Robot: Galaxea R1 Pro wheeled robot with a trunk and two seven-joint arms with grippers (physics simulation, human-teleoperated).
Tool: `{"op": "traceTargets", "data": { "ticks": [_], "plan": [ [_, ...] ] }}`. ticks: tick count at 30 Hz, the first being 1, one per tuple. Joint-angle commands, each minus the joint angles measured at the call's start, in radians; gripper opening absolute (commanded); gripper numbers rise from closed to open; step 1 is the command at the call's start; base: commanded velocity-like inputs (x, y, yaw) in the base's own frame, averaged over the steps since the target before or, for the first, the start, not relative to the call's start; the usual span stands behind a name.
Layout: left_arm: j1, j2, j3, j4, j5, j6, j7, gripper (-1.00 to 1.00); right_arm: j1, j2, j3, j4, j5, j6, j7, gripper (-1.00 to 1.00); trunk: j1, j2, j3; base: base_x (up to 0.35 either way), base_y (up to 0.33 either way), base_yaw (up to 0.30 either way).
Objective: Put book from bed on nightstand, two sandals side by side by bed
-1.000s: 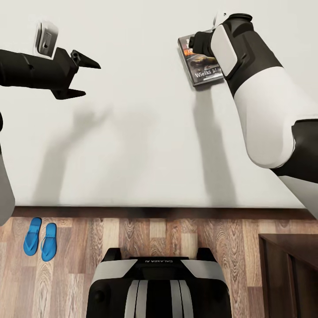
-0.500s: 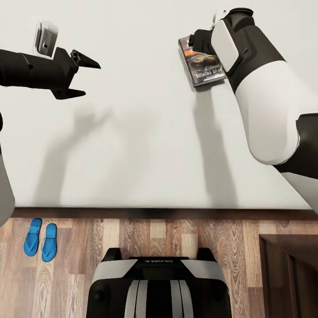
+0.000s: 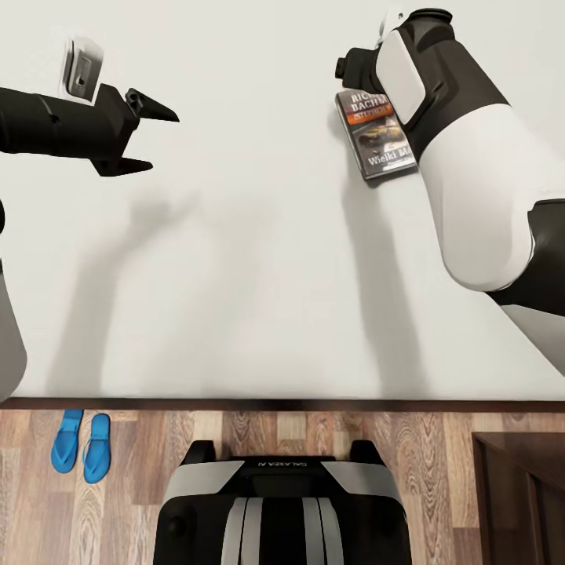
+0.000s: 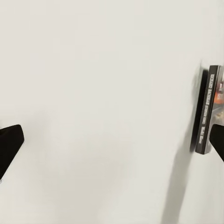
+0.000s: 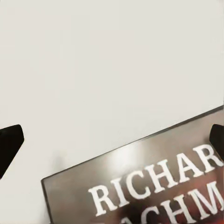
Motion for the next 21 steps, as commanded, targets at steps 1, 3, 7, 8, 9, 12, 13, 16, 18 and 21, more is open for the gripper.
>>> {"op": "traceTargets", "data": {
  "ticks": [1,3,7,8,9,12,13,16,18,21],
  "plan": [
    [-0.001,0.001,0.000,0.000,0.006,0.007,0.008,1.00,0.000,0.001,-0.004,-0.001,-0.011,0.002,-0.007,1.00,0.000,0.000,0.000,0.060,0.043,0.000],
    [-0.001,0.001,0.000,0.000,0.006,0.007,0.008,1.00,0.000,0.001,-0.004,0.002,-0.010,0.002,-0.007,1.00,0.000,0.000,0.000,0.036,0.026,0.000],
    [-0.001,0.001,-0.001,0.000,0.006,0.007,0.008,1.00,0.000,0.001,-0.005,0.005,-0.010,0.002,-0.008,1.00,0.000,0.000,0.000,0.019,0.013,0.000],
    [-0.001,0.001,-0.001,0.000,0.006,0.007,0.008,1.00,0.000,0.001,-0.005,0.006,-0.009,0.002,-0.008,1.00,0.000,0.000,0.000,0.013,0.009,0.000],
    [-0.001,0.001,-0.001,0.000,0.006,0.007,0.008,1.00,0.000,0.001,-0.005,0.007,-0.009,0.002,-0.008,1.00,0.000,0.000,0.000,0.010,0.007,0.000],
    [-0.001,0.001,-0.002,0.000,0.007,0.007,0.008,1.00,-0.001,0.001,-0.006,0.009,-0.009,0.002,-0.008,1.00,0.000,0.000,0.000,0.055,0.005,0.000],
    [-0.001,0.001,-0.002,0.000,0.007,0.008,0.008,1.00,-0.001,0.001,-0.006,0.009,-0.009,0.002,-0.007,1.00,0.000,0.000,0.000,0.141,0.003,0.000],
    [-0.001,0.001,-0.001,0.000,0.007,0.009,0.008,1.00,-0.001,0.001,-0.006,0.010,-0.009,0.001,-0.007,1.00,0.000,0.000,0.000,0.198,0.002,0.000],
    [-0.001,0.001,-0.001,0.000,0.007,0.010,0.008,1.00,-0.001,0.001,-0.006,0.009,-0.009,0.001,-0.007,1.00,0.000,0.000,0.000,0.242,0.001,0.000],
    [-0.001,0.001,-0.001,-0.001,0.007,0.011,0.007,1.00,0.000,0.001,-0.006,0.009,-0.009,0.001,-0.007,1.00,0.000,0.000,0.000,0.276,0.001,0.000]
  ]
}}
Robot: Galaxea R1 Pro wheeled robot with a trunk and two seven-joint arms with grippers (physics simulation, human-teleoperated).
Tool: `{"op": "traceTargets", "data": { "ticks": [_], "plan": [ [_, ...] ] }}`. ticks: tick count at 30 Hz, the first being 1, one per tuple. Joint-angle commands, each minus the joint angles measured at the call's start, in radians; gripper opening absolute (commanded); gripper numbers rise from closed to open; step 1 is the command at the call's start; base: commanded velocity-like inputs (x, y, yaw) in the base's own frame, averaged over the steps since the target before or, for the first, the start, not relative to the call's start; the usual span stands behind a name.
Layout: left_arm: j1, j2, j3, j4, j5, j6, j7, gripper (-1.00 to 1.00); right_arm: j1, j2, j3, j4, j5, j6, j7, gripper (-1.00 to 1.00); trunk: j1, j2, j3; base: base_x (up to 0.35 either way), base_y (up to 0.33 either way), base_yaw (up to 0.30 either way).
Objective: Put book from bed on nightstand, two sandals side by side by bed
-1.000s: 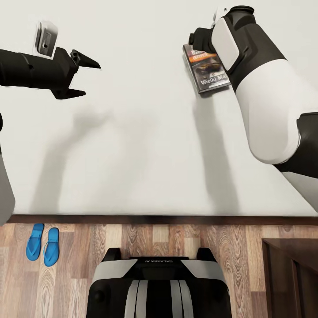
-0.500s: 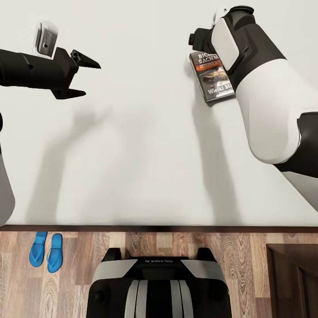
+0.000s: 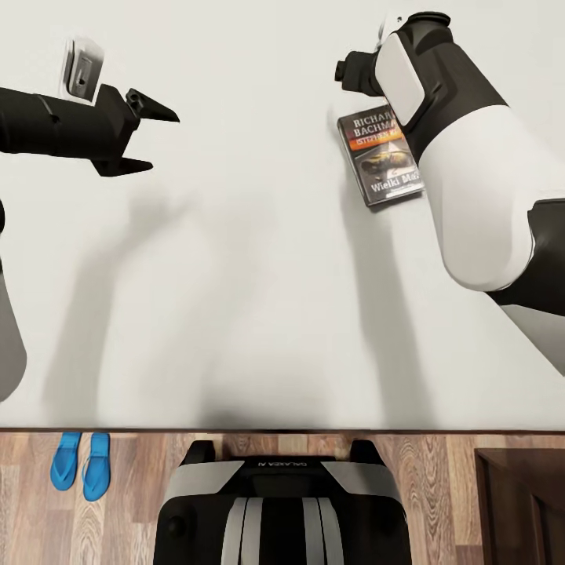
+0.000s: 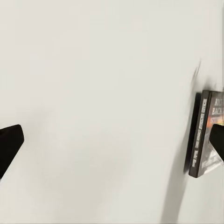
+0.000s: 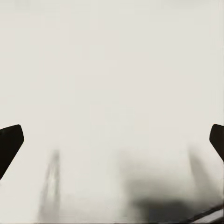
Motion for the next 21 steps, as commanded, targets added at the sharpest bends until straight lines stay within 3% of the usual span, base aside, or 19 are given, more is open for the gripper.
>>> {"op": "traceTargets", "data": {
  "ticks": [1,8,21],
  "plan": [
    [-0.001,0.001,0.000,0.000,0.006,0.006,0.008,1.00,0.000,0.001,-0.004,-0.002,-0.011,0.002,-0.007,1.00,0.001,0.000,0.000,0.263,0.000,0.000],
    [-0.001,0.000,-0.001,0.000,0.006,0.007,0.008,1.00,0.001,0.001,-0.003,-0.002,-0.010,0.002,-0.007,1.00,0.001,0.000,0.000,0.153,0.000,0.000],
    [-0.001,0.000,-0.002,-0.001,0.006,0.007,0.009,1.00,0.002,0.001,-0.006,0.038,-0.009,0.004,-0.007,1.00,0.001,0.000,0.000,0.024,0.000,0.000]
  ]
}}
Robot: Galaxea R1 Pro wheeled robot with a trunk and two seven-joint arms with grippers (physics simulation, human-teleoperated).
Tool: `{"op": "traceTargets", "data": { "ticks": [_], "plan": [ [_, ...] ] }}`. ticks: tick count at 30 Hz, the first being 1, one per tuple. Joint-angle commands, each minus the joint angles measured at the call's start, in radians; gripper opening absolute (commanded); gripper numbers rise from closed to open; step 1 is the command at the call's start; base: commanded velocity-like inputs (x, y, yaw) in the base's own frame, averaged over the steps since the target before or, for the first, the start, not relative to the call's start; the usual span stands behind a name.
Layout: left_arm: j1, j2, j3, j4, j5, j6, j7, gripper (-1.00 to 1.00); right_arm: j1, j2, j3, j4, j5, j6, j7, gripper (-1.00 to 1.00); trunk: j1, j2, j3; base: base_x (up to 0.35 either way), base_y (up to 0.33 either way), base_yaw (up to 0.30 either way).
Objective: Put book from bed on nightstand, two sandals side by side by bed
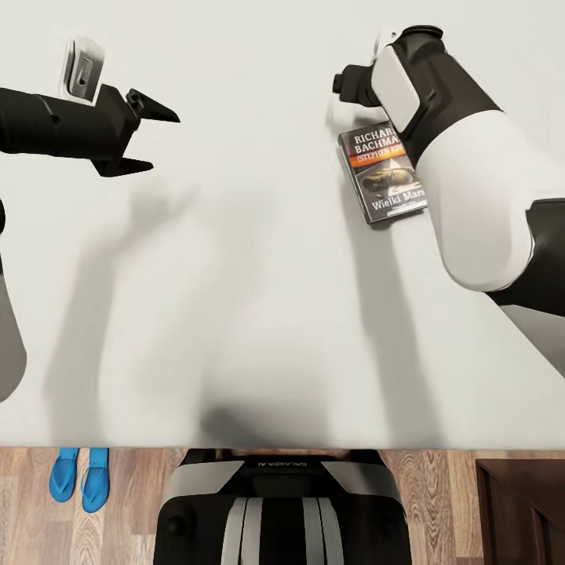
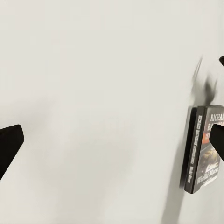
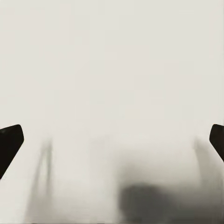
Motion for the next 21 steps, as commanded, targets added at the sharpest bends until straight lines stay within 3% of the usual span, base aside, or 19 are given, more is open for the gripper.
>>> {"op": "traceTargets", "data": {
  "ticks": [1,21],
  "plan": [
    [-0.001,0.000,0.000,0.000,0.006,0.006,0.008,1.00,0.000,0.001,-0.004,0.007,-0.010,0.001,-0.007,1.00,0.000,0.000,0.000,0.004,0.000,0.000],
    [-0.001,0.001,0.000,0.000,0.006,0.006,0.008,1.00,0.005,-0.012,-0.005,0.044,-0.010,-0.005,-0.007,1.00,0.000,0.000,0.000,0.001,0.000,0.000]
  ]
}}
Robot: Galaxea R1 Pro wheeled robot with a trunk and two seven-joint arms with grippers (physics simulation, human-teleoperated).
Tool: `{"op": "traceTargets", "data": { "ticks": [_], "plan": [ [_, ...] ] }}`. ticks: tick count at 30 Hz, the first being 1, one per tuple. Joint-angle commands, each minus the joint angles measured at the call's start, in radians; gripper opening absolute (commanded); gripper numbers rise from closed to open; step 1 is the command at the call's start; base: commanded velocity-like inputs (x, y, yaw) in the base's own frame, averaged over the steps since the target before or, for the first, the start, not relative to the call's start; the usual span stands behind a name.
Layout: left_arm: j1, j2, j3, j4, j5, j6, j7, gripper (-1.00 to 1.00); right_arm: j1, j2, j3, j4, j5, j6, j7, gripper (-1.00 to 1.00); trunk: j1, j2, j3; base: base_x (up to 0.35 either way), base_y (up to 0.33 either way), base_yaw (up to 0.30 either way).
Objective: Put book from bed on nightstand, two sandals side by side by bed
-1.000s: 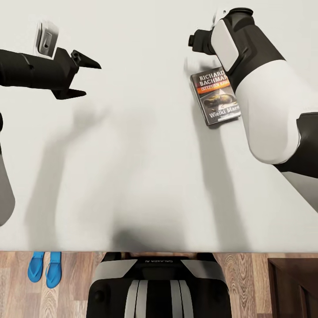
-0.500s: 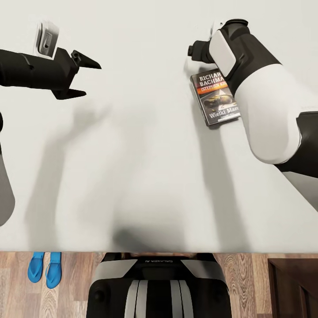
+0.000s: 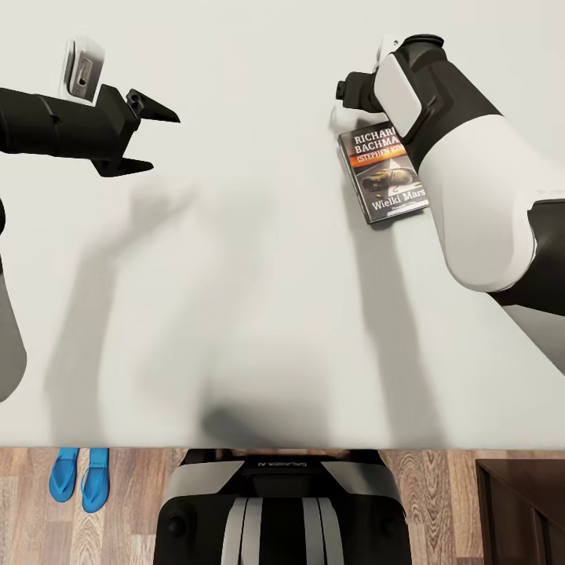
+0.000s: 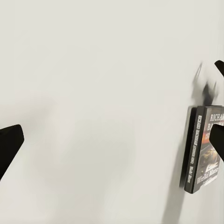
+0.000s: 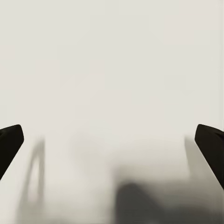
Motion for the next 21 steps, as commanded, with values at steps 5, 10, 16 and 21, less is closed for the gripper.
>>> {"op": "traceTargets", "data": {
  "ticks": [5,10,16,21],
  "plan": [
    [-0.001,0.001,0.000,0.000,0.006,0.006,0.008,1.00,0.001,0.000,-0.007,0.031,-0.014,0.003,-0.009,1.00,0.000,0.000,-0.001,0.000,0.000,0.000],
    [-0.001,0.001,0.000,0.000,0.006,0.006,0.008,1.00,0.001,0.001,-0.007,0.039,-0.014,0.003,-0.008,1.00,0.000,0.000,-0.001,-0.031,-0.015,0.000],
    [-0.001,0.002,0.003,0.001,0.007,0.006,0.008,1.00,0.001,0.002,-0.007,0.044,-0.014,0.003,-0.008,1.00,0.000,0.000,-0.001,-0.188,-0.103,0.000],
    [-0.001,0.001,0.004,0.001,0.008,0.005,0.008,1.00,0.000,0.002,-0.007,0.045,-0.014,0.003,-0.009,1.00,0.000,0.000,-0.001,-0.251,-0.129,0.000]
  ]
}}
